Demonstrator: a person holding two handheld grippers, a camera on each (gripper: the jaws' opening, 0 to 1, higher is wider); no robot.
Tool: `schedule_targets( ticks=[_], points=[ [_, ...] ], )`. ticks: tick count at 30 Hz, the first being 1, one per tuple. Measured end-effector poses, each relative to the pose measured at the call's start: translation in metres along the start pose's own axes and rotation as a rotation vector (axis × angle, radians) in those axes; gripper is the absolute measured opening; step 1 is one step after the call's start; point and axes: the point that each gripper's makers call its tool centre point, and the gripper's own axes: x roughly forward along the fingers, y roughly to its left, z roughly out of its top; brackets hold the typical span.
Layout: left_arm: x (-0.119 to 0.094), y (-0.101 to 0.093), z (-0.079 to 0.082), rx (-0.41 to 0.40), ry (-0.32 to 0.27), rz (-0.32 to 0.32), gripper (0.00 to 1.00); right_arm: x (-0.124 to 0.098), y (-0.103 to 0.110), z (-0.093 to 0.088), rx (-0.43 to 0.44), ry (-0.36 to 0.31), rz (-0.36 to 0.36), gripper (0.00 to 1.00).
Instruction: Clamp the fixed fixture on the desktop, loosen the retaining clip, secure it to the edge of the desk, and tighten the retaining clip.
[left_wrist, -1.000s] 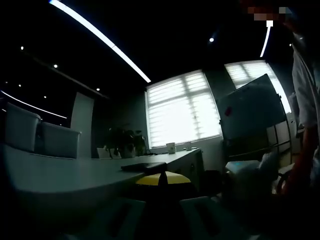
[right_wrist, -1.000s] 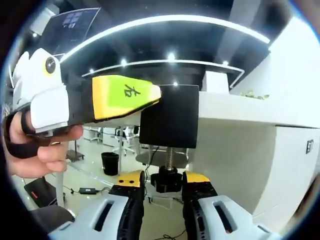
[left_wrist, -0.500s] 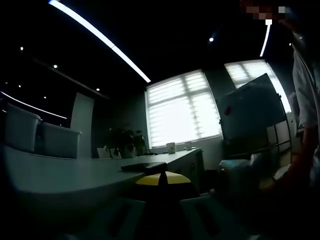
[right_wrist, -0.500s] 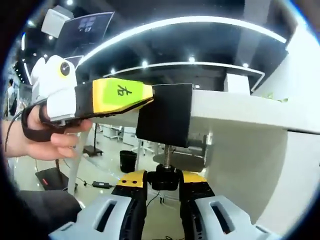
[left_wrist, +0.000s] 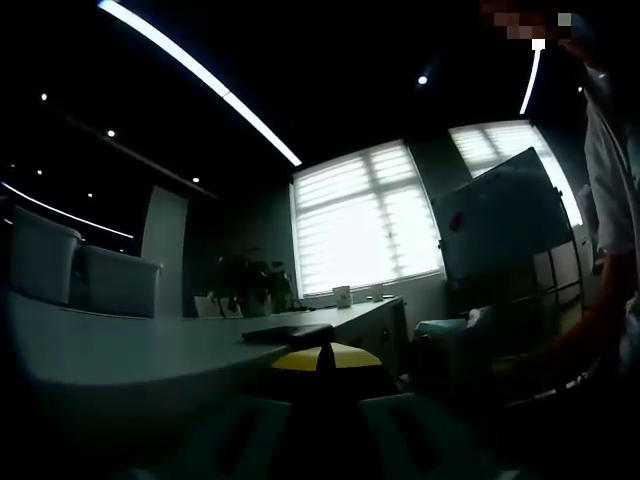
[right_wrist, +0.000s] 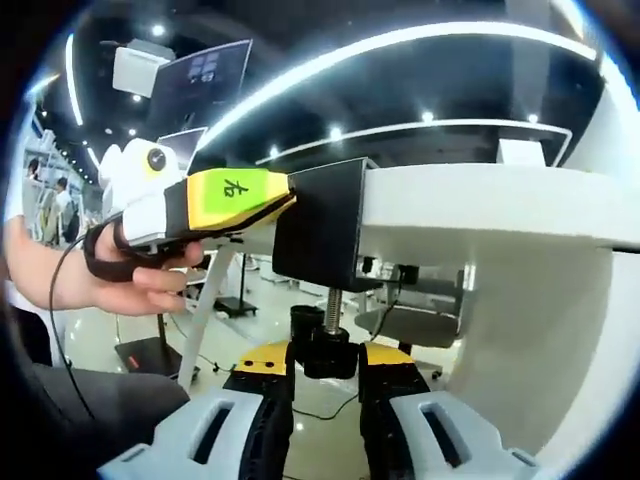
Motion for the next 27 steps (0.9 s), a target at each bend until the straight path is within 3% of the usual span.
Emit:
schedule_targets(
  ticks=[5, 6, 7, 9, 12, 16, 18, 20, 27],
  points=[
    [0.0, 0.0, 0.0, 0.001, -0.002, 0.001, 0.01, -0.009, -0.006, -0.011, 0.136, -0.007, -0.136, 0.28],
    [0.0, 0.0, 0.0, -0.001, -0.003, 0.001, 0.01, -0.015, -0.009, -0.015, 0.228, -0.026, -0.212, 0.3],
    [0.0, 0.0, 0.0, -0.002, -0.004, 0.001, 0.01, -0.02, -0.009, -0.019, 0.249, -0.026, -0.242, 0.31],
    [0.0, 0.0, 0.0, -0.006, -0.006, 0.003, 0.01, -0.024, 0.0, -0.024, 0.237, -0.012, -0.259, 0.31],
    [0.0, 0.0, 0.0, -0.015, -0.009, 0.007, 0.01, -0.027, 0.014, -0.022, 0.13, 0.027, -0.293, 0.34],
    [0.0, 0.0, 0.0, -0.01, -0.004, 0.007, 0.01, -0.043, 0.004, -0.016, 0.133, 0.025, -0.483, 0.39],
    [0.0, 0.0, 0.0, -0.008, -0.004, 0.008, 0.01, -0.038, 0.014, -0.005, 0.093, 0.003, -0.459, 0.39],
    [0.0, 0.0, 0.0, -0.007, -0.004, 0.009, 0.01, -0.035, 0.012, 0.007, 0.016, -0.018, -0.5, 0.39],
    [0.0, -0.001, 0.0, 0.006, 0.001, 0.01, 0.01, -0.019, -0.002, 0.009, 0.001, -0.015, -0.538, 0.38]
  ],
)
